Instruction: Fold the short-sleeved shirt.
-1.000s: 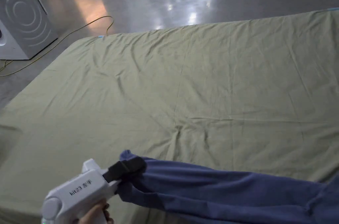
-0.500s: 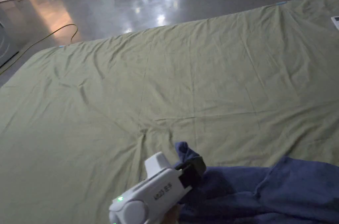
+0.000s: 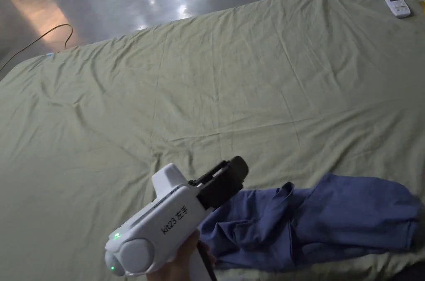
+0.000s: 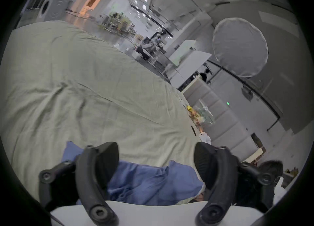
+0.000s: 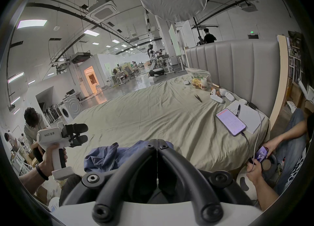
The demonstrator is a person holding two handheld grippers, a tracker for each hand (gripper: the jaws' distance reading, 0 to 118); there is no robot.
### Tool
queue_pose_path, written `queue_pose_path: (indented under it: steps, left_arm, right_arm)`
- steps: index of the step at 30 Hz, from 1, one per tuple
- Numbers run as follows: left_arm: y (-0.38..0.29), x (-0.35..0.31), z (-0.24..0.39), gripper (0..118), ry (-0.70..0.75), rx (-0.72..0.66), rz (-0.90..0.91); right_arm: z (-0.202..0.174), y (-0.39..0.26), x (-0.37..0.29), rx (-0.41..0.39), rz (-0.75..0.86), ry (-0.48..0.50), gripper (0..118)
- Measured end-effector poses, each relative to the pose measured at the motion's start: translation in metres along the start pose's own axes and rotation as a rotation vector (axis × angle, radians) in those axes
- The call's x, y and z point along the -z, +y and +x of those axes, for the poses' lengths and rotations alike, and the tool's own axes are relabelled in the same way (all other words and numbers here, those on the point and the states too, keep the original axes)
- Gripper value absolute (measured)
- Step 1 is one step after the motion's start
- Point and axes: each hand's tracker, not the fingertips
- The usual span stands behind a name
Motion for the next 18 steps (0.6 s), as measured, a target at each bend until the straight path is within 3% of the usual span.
queue_pose_path:
  steps: [2, 8, 12, 16, 18]
  left_arm:
    - [-0.015, 0.014, -0.012, 4, 0.004, -0.074, -0.069]
    - [-0.081, 0.073, -0.024, 3, -0.101, -0.251, -0.303]
    - [-0.107, 0.109, -0.013, 2, 0.015, -0.12, -0.403]
    - [-0.091, 0.1, -0.007, 2, -0.003, -0.112, -0.382]
    - [-0.067, 0.066, -0.011, 6, -0.189, -0.083, -0.285]
  right_arm:
    - [-0.003, 0.001, -0.001, 0.005, -0.005, 0.001, 0]
    - [-0.004, -0.001, -0.002, -0.015, -0.043, 0.009, 0]
    - [-0.004, -0.008, 0.0, -0.031, -0.058, 0.004, 0]
    - [-0.02, 0.003, 0.012, -0.03, -0.073, 0.014, 0]
    - [-0.023, 0.005, 0.015, -0.039, -0.075, 0.021, 0]
